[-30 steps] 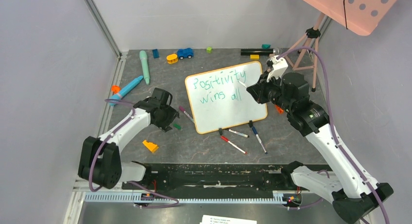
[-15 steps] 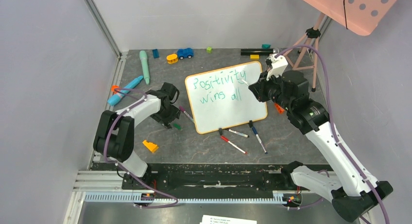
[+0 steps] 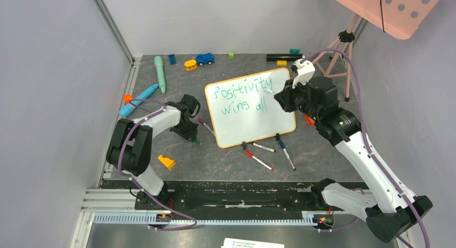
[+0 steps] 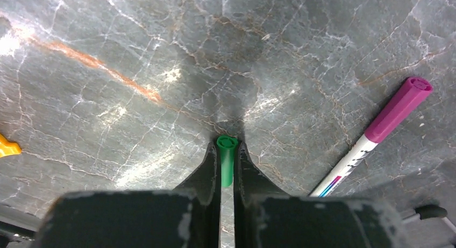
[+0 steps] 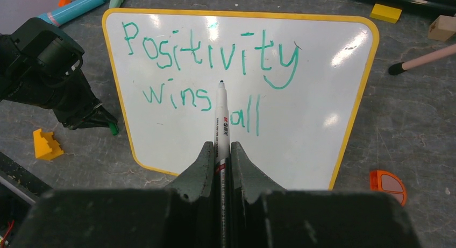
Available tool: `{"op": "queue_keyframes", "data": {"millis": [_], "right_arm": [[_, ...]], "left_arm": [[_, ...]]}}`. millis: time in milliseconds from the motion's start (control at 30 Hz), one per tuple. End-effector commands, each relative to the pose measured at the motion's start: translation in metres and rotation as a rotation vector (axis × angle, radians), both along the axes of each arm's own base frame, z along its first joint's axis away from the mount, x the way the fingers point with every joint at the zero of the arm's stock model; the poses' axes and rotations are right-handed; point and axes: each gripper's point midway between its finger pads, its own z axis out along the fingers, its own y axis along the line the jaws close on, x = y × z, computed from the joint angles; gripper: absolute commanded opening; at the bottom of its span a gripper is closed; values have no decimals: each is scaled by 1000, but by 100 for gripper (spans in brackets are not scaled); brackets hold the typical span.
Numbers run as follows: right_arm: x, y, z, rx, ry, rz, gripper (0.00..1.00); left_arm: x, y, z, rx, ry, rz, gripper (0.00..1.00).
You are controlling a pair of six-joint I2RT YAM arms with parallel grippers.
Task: Write a sentence on the whiteboard
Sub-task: Pick up the pen cap from the center of the board, then insert the whiteboard marker without the cap into the pen cap.
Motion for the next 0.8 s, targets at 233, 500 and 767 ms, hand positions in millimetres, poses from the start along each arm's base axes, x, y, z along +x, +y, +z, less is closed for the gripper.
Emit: {"op": "queue_keyframes", "data": {"millis": [233, 500, 767], "right_arm": [[-5, 52, 30, 130, -68, 275, 0], [-15, 94, 61, 265, -117, 454, 0], [-23, 125, 95, 333, -186, 545, 0]], "left_arm": [[3, 15, 101, -11, -232, 91, 2], [69, -52, 247, -543, -881, 74, 2], [84, -83, 325, -861, -1139, 165, 2]]}}
